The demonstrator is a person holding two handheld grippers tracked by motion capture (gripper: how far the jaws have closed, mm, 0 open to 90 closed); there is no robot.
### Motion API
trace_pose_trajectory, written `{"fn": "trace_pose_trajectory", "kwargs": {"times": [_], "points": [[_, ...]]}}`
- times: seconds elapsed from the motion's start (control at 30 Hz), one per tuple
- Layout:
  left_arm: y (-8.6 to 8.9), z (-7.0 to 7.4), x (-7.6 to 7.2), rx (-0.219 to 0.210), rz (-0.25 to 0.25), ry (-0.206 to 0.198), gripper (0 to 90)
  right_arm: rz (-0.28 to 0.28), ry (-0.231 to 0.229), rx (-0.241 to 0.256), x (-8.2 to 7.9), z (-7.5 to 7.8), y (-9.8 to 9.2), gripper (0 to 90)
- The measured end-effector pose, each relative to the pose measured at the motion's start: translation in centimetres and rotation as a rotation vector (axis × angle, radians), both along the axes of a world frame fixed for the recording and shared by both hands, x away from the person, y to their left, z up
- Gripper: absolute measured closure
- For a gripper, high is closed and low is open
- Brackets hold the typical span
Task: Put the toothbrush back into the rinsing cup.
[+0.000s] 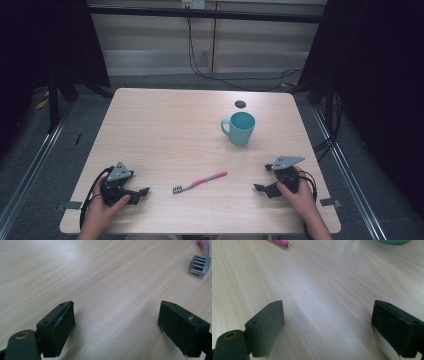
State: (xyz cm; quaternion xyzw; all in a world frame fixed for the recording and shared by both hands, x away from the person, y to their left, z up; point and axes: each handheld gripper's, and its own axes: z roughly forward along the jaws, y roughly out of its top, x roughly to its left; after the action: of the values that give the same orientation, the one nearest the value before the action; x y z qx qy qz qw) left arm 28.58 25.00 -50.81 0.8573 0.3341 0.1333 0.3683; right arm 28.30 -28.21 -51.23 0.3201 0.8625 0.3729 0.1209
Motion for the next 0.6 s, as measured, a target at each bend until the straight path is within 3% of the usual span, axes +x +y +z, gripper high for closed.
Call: {"fn": "trace_pose_trajectory", "kwargs": {"times": [0.3, 0.47, 0.53, 0.57, 0.6], "points": [[0.0, 0.0, 0.0, -0.001, -0.002, 0.0, 13.8, -0.005, 0.011, -0.011, 0.0, 0.1, 0.2, 10.2], [0.0, 0.0, 0.0, -0.002, -0.001, 0.0, 13.8, 0.046, 0.061, -0.088, 0.6, 1.1, 1.0, 13.4], [0.0, 0.0, 0.0, -0.002, -0.001, 0.0, 13.8, 0.084, 0.067, -0.165, 0.9, 1.7, 1.8, 13.7], [0.0, 0.0, 0.0, 0.001, -0.002, -0.002, 13.8, 0.134, 0.073, -0.243, 1.2, 2.3, 2.9, 14.8], [0.0, 0.0, 0.0, 0.001, -0.002, -0.002, 13.8, 0.134, 0.073, -0.243, 1.2, 2.3, 2.9, 14.8]]}}
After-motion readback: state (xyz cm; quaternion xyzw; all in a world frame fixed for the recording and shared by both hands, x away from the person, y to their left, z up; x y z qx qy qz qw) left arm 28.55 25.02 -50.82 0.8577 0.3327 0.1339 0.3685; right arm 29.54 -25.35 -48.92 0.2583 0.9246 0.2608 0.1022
